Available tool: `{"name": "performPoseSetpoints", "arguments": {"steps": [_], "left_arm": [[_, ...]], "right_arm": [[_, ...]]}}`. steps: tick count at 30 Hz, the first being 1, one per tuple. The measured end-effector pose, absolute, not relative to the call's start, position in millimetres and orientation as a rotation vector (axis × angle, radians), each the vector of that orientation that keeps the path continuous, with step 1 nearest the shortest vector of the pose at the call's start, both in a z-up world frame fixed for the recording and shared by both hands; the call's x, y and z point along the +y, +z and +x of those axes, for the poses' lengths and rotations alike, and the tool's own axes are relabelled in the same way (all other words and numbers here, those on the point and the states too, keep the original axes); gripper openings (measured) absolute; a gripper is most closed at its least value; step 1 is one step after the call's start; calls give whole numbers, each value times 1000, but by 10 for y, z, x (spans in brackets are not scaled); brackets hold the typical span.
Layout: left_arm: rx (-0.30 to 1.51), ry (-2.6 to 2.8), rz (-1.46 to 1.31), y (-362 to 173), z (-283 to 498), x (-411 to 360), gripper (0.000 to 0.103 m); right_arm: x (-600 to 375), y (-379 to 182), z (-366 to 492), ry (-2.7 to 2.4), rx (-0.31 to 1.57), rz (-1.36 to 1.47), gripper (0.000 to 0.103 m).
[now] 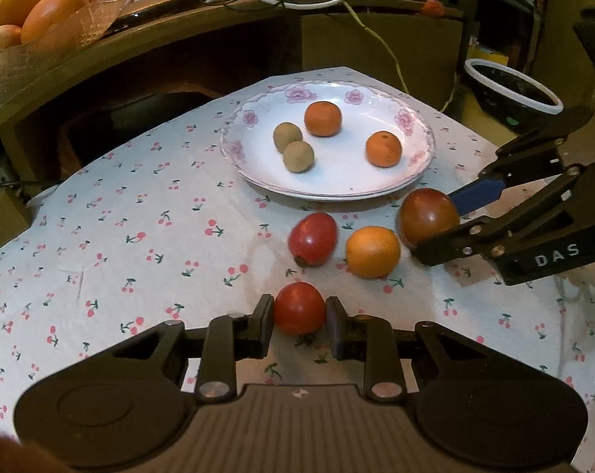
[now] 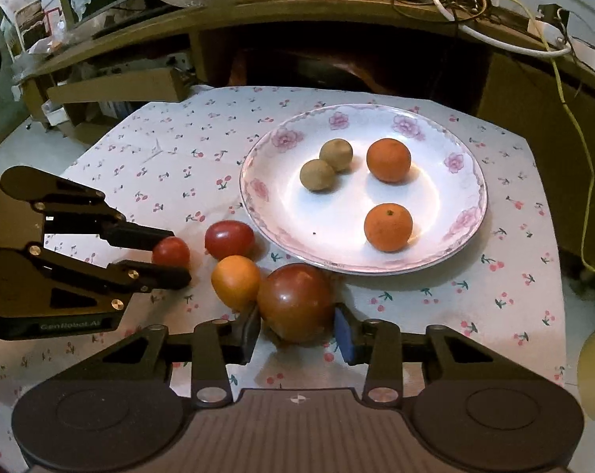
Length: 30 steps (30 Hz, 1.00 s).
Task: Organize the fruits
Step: 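Grasp the red tomato with the left tool while the right tool grasps the dark tomato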
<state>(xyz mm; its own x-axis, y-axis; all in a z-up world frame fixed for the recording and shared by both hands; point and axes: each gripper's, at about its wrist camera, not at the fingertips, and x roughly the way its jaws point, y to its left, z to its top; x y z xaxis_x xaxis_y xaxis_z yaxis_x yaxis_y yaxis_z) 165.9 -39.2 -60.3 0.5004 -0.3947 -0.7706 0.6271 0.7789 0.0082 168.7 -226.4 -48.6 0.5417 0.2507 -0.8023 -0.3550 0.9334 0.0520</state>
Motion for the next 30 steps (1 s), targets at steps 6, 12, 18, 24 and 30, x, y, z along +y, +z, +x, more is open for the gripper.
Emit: {"name": "performPoseSetpoints", "arguments": {"steps": [6,12,18,24,30], "left_arm": [[831,-663,329,-550,1501,-450,33],[834,-668,345,-523,1320,-443,33],[836,-659,391,-558,1201,-504,33],[847,-642,406,-581,1175,-503,35],[854,-631,395,-584,1204,-508,39]], "right_arm": [[-2325,-381,1415,320,951,-136,39],[-2282,-318,1048,306,979,-159,39],[-2190,-426,934,311,989,-206,40],[-2208,-429,951,322,971,-201,43],[-2221,-389,942,331,953,-195,51]]}}
